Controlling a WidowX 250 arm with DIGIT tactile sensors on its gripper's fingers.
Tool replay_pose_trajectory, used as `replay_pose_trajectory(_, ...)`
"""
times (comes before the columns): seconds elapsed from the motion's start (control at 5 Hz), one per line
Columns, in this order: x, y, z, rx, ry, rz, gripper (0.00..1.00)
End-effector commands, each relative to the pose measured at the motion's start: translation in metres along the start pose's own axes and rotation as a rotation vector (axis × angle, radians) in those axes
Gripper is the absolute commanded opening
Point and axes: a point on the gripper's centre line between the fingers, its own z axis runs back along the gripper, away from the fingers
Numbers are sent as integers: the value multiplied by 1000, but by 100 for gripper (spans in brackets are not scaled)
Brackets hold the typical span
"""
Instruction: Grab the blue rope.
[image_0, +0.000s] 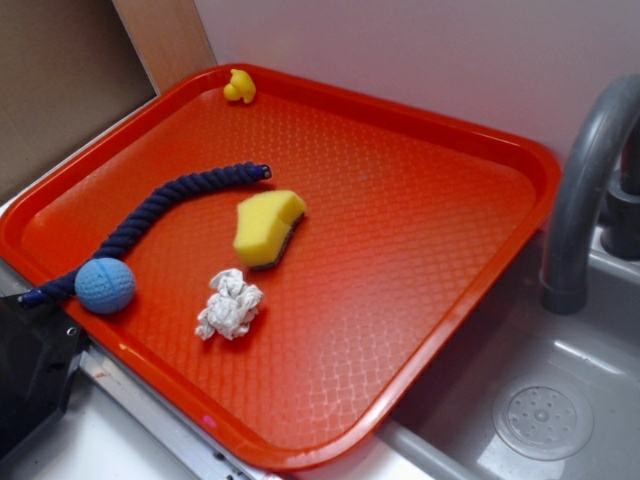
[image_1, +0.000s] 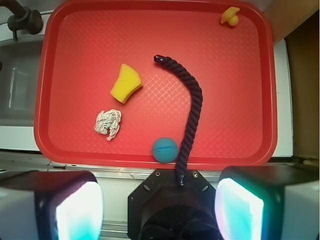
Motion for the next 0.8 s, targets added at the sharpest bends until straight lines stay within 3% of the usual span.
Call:
replay_pose_trajectory(0.0,0,0,0,0,0,0,100)
replay_pose_trajectory(0.6,51,36,-70,102,-76,200,100)
